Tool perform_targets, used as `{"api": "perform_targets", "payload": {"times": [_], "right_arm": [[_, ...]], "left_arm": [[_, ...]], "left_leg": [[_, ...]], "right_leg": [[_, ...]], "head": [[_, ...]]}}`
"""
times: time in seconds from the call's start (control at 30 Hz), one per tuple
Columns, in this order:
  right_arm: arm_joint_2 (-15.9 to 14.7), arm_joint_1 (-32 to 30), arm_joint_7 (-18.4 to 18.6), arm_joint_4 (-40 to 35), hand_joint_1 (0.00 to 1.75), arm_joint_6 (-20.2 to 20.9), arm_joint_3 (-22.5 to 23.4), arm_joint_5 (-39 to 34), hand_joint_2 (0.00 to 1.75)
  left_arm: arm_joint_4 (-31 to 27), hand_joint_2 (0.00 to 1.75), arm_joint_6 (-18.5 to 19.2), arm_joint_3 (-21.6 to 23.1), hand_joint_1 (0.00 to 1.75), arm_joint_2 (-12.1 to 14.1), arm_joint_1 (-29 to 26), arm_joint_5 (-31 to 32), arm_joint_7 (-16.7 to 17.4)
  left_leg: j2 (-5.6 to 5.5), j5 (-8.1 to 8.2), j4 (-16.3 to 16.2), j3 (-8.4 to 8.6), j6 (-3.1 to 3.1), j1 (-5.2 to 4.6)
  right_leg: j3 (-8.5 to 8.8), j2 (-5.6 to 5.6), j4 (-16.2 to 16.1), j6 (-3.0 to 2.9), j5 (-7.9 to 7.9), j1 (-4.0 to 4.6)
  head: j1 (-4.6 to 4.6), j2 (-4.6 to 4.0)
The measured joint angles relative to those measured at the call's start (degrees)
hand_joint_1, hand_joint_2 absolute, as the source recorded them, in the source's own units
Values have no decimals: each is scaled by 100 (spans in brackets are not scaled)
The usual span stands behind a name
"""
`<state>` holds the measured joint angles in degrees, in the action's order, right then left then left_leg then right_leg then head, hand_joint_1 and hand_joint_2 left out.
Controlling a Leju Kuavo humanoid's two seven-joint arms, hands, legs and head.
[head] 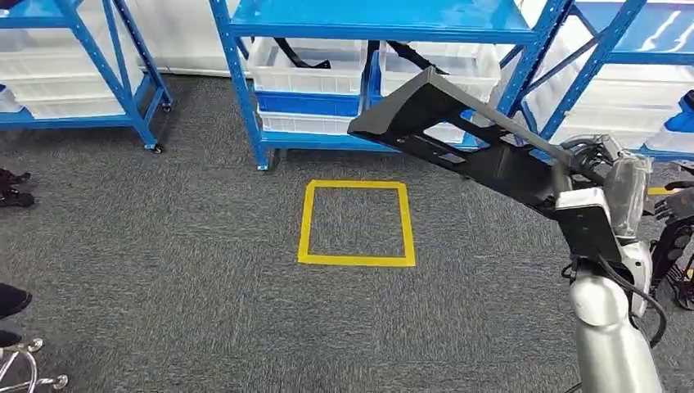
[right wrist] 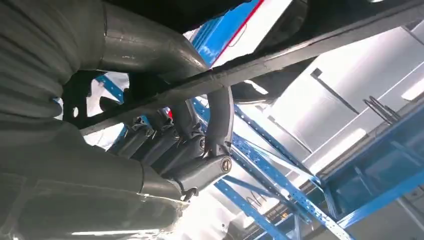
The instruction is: Take the parts from the cabinet and place them on the table.
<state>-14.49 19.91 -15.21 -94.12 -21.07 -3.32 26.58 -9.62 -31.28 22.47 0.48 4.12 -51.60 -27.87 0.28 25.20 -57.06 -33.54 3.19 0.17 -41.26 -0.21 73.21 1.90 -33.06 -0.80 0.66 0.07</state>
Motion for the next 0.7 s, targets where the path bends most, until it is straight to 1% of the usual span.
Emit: {"api": "perform_targets", "payload": {"times": [0.03,0.07,0.1,0.13,0.17,0.2,0.23,0.27,0.3,0.33,0.37,0.4,0.43,0.47,0.5,0.53,0.57,0.6,0.63,0.67,0.7], "right_arm": [[2,-9,0,0,175,0,0,9,175],[0,-13,0,0,175,0,0,9,175],[-2,-12,0,0,175,0,2,11,175],[-4,-12,0,0,175,0,2,9,175],[-4,-9,0,-2,175,2,2,9,175],[-4,0,0,-4,175,2,2,11,175],[-4,-9,-2,-17,175,4,2,13,175],[-4,-12,-4,-22,175,9,4,11,175],[-7,-3,-7,-24,175,9,7,13,175],[-4,-8,-7,-24,175,9,4,11,175],[-2,-12,-7,-22,175,11,2,11,175],[2,-12,-7,-24,175,15,0,11,175],[7,-9,-7,-26,175,15,0,9,175],[9,-15,-7,-35,175,15,0,9,175],[15,-31,-7,-50,175,15,0,9,175],[15,-59,-7,-76,175,13,0,9,175],[17,-98,-7,-105,175,7,2,9,175],[15,-137,-7,-133,175,-2,9,11,175],[9,-165,-7,-157,175,-2,15,11,175],[4,-191,-7,-186,175,-4,33,11,175],[-4,-213,-7,-234,175,-4,57,11,175]], "left_arm": [[0,175,-7,0,0,-2,-1,2,9],[0,175,-7,0,0,-9,-3,7,9],[0,175,-9,0,0,-18,-3,9,9],[0,175,-9,0,0,-20,-3,9,9],[0,175,-9,0,0,-22,0,9,9],[0,175,-11,0,0,-9,-3,9,9],[0,175,-13,2,0,-9,-2,11,9],[0,175,-17,0,0,-9,-5,11,9],[0,175,-20,0,0,-9,-10,11,9],[0,175,-22,0,0,-7,-18,11,9],[2,175,-26,0,0,-7,-30,11,9],[2,175,-26,2,0,-9,-32,11,-2],[2,175,-31,0,0,-9,-29,13,-11],[2,175,-35,0,0,-7,-28,15,-13],[2,175,-41,0,0,-7,-26,24,-18],[2,175,-42,0,0,-7,-26,61,-18],[2,175,-41,2,0,-11,-26,77,-18],[0,175,-41,2,0,-13,-22,113,-17],[0,175,-41,2,0,-15,-18,131,-15],[-7,175,-48,2,0,-13,-10,142,-9],[-17,175,-61,2,0,-13,5,173,-9]], "left_leg": [[3,-61,-2,-79,-7,0],[10,-145,-5,-188,-20,5],[13,-208,-12,-269,-42,12],[13,-278,-24,-365,-75,29],[10,-340,-51,-437,-114,34],[2,-389,-74,-489,-160,7],[2,-445,-73,-508,-194,5],[5,-520,-43,-502,-227,-9],[9,-578,-20,-509,-245,-3],[7,-623,-9,-521,-285,2],[-2,-588,-38,-554,-317,40],[-19,-221,-209,-627,-346,48],[-19,195,-535,-713,-366,56],[-27,554,-967,-814,-388,56],[-29,818,-1423,-900,-411,56],[-30,870,-1756,-922,-420,56],[-30,738,-1884,-854,-418,60],[-29,514,-1785,-683,-416,65],[-29,323,-1515,-423,-411,73],[-31,254,-1051,-40,-397,84],[-58,404,-553,366,-379,93]], "right_leg": [[-4,0,224,54,-30,-8],[118,0,231,142,71,-27],[322,-1,24,223,227,-45],[671,-1,-430,299,404,-70],[1076,-3,-979,319,455,-92],[1439,1,-1532,273,218,-83],[1540,31,-1728,182,147,-7],[1429,17,-1695,158,173,-9],[1405,22,-1644,102,206,6],[1369,19,-1640,37,246,4],[1309,7,-1663,-49,323,-99],[1236,-10,-1659,-100,395,-76],[1164,-17,-1658,-179,462,-70],[1123,-16,-1656,-197,538,-55],[1011,-16,-1651,-203,620,-43],[905,-15,-1636,-195,701,-32],[801,-15,-1629,-184,772,-30],[703,-14,-1616,-162,838,-30],[618,-12,-1595,-142,897,-31],[542,-9,-1573,-100,942,-33],[504,-12,-1532,-71,975,-28]], "head": [[2,0],[2,0],[2,0],[-2,0],[2,0],[7,0],[-6,0],[-4,0],[-17,0],[-17,0],[-24,0],[-32,0],[-42,0],[-55,0],[-46,0],[-53,0],[-55,0],[-55,0],[-57,0],[-57,0],[-63,0]]}}
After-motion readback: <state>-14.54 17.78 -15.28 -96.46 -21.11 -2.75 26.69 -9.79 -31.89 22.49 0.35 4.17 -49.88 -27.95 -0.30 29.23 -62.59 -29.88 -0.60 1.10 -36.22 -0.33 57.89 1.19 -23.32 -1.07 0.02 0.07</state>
